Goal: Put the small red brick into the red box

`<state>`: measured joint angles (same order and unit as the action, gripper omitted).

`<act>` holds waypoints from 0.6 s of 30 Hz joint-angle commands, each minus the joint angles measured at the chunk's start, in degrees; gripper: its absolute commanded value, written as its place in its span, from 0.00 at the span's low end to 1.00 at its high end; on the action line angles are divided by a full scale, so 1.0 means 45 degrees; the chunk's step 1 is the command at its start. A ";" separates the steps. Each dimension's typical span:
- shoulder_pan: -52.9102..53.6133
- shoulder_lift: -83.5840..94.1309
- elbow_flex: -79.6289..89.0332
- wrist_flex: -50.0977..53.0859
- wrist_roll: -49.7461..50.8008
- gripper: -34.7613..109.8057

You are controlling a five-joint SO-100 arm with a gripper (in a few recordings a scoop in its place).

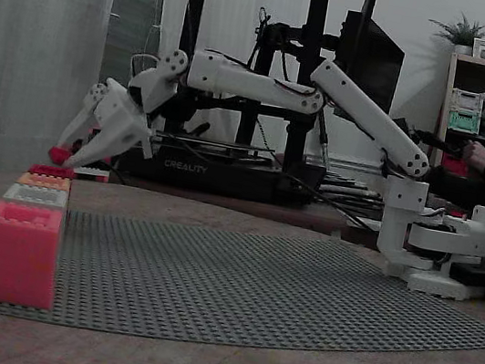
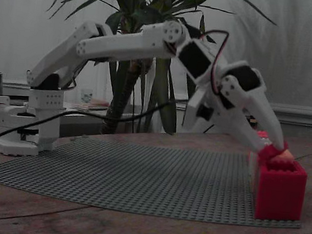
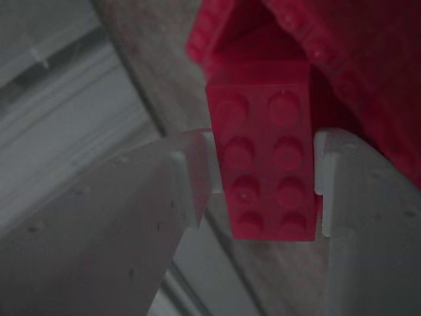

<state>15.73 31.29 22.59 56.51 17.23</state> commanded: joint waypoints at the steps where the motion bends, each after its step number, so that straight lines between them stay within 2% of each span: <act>1: 0.0273 0.0508 -0.0996 -0.0684 -0.0098 0.26; 13: 0.0254 0.0586 -0.0918 -0.0605 0.0098 0.36; 18: 0.0234 0.0801 -0.0762 -0.0469 0.0137 0.36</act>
<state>15.82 30.50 22.59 53.88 16.79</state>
